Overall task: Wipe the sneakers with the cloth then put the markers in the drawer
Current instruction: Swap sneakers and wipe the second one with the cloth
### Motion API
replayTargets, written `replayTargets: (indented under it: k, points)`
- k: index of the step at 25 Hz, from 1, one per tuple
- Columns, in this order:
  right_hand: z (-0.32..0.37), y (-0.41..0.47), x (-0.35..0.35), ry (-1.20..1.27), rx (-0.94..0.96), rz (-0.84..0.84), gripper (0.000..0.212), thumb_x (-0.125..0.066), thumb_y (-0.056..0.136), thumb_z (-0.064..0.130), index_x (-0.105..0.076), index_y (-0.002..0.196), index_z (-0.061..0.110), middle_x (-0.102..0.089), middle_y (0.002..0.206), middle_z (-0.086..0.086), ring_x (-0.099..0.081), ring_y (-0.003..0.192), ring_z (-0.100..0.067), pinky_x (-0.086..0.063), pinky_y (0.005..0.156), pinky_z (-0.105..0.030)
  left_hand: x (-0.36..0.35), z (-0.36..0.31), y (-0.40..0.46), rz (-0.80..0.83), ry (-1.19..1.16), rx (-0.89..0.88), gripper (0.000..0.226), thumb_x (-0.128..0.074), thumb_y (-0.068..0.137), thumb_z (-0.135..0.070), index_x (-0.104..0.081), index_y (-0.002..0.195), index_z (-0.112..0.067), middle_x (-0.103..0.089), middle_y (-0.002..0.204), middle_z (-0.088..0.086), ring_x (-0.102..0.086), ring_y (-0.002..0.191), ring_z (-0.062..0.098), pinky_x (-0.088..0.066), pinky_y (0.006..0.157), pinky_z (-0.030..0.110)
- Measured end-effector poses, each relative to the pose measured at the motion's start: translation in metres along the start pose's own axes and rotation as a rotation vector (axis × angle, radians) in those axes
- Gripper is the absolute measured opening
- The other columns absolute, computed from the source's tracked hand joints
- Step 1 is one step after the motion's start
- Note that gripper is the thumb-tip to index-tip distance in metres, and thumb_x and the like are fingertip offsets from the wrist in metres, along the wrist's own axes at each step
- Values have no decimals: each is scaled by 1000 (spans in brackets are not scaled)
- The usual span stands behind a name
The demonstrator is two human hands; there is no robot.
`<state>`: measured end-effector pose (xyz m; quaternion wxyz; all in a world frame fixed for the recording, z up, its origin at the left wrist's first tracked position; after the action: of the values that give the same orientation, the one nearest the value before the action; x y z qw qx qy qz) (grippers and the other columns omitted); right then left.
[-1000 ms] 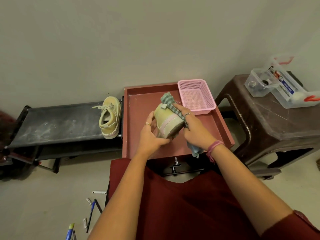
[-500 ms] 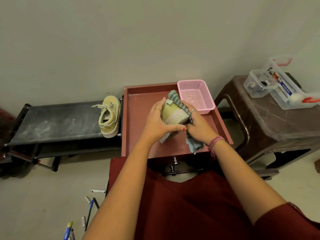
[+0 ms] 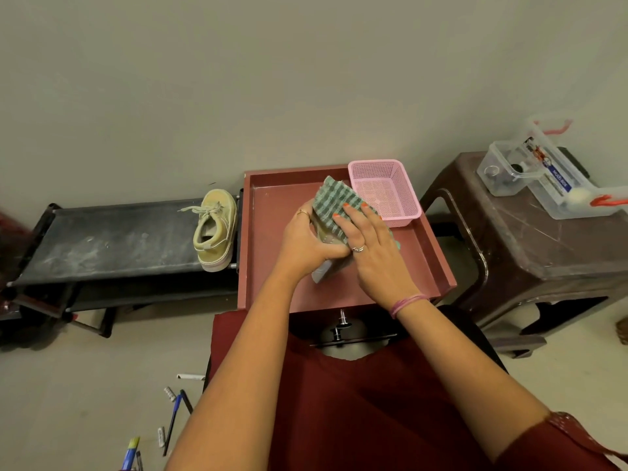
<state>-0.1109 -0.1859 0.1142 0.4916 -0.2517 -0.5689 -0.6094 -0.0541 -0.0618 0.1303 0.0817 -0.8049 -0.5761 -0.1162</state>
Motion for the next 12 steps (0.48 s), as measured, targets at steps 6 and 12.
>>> replayTargets:
  k: [6, 12]
  points:
    - [-10, 1, 3, 514, -244, 83, 68, -48, 76, 0, -37, 141, 19, -35, 146, -4, -30, 137, -17, -23, 116, -30, 4, 10, -7, -15, 11, -41, 91, -92, 52, -21, -47, 130, -32, -55, 128, -13, -50, 116, -6, -44, 100, 23]
    - [-19, -19, -17, 722, -460, 486, 88, -36, 75, -22, -16, 149, 21, -37, 139, 4, -32, 137, -19, -24, 103, -12, 12, 28, -20, 42, -31, -6, 96, -93, 49, -25, -46, 132, -39, -50, 133, -20, -43, 125, -6, -46, 103, 43]
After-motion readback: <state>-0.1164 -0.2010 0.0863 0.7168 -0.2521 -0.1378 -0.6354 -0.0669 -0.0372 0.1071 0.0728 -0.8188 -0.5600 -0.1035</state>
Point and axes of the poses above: each hand's wrist, its own y-axis towards the middle knuckle, its own x-axis out of the back of the hand, z = x × y, the point moved 4 cm from there along y, towards the middle knuckle
